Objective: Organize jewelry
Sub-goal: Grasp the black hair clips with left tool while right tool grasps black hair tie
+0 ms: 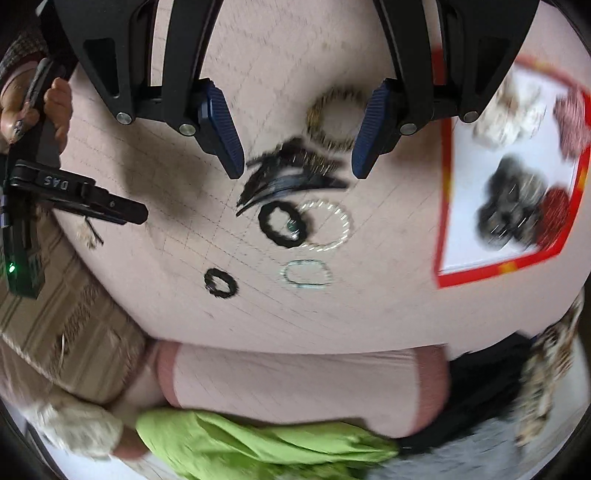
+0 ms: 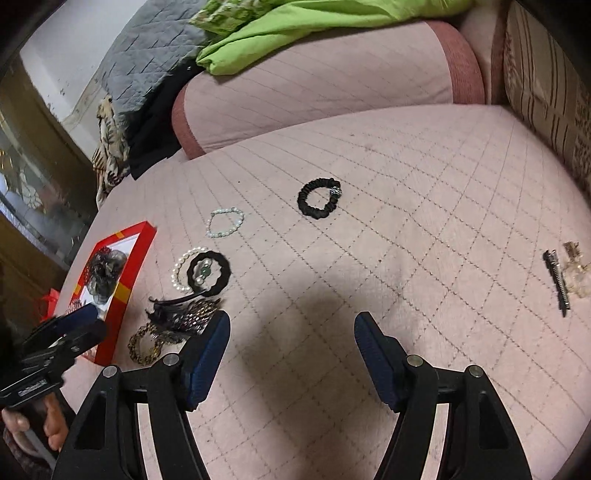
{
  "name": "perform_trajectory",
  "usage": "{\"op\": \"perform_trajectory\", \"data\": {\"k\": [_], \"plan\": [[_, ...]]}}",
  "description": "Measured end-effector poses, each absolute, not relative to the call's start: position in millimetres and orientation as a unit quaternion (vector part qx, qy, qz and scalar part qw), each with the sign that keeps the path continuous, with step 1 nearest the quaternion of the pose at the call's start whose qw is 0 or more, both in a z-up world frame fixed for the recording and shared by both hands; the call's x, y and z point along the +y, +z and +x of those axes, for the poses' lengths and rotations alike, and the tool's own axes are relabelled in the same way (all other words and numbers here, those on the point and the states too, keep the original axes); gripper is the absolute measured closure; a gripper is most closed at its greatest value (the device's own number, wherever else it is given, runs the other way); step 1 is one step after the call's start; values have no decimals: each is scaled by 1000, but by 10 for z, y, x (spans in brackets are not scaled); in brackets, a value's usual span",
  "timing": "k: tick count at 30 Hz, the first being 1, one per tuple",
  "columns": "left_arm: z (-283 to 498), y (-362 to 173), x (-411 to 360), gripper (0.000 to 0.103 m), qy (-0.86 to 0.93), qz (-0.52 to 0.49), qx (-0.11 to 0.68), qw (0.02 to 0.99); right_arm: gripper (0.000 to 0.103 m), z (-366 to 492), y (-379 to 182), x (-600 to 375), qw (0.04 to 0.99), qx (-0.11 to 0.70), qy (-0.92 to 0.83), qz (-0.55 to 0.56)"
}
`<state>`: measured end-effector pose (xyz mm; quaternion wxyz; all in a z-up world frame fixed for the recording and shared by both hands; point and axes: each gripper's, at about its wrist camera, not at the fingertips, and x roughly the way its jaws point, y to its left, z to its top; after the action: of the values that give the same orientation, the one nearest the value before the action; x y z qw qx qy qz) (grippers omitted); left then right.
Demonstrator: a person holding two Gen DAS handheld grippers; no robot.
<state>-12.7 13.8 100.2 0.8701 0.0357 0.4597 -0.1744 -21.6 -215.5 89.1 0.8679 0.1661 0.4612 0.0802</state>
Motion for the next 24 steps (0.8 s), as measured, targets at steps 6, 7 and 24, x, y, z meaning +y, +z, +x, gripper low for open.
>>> {"op": "perform_trajectory", "data": {"k": [6, 7, 24], "plan": [[196, 751, -97, 49, -221, 97, 483, 842, 28, 145, 842, -2195, 874, 457, 60, 155], [219, 723, -118, 60, -228, 105, 485, 838, 28, 245, 840, -2189, 875, 456, 55, 152], [293, 496, -127, 98, -292, 74, 514, 803, 95, 1225, 462, -1991, 870, 483, 3, 104]]}}
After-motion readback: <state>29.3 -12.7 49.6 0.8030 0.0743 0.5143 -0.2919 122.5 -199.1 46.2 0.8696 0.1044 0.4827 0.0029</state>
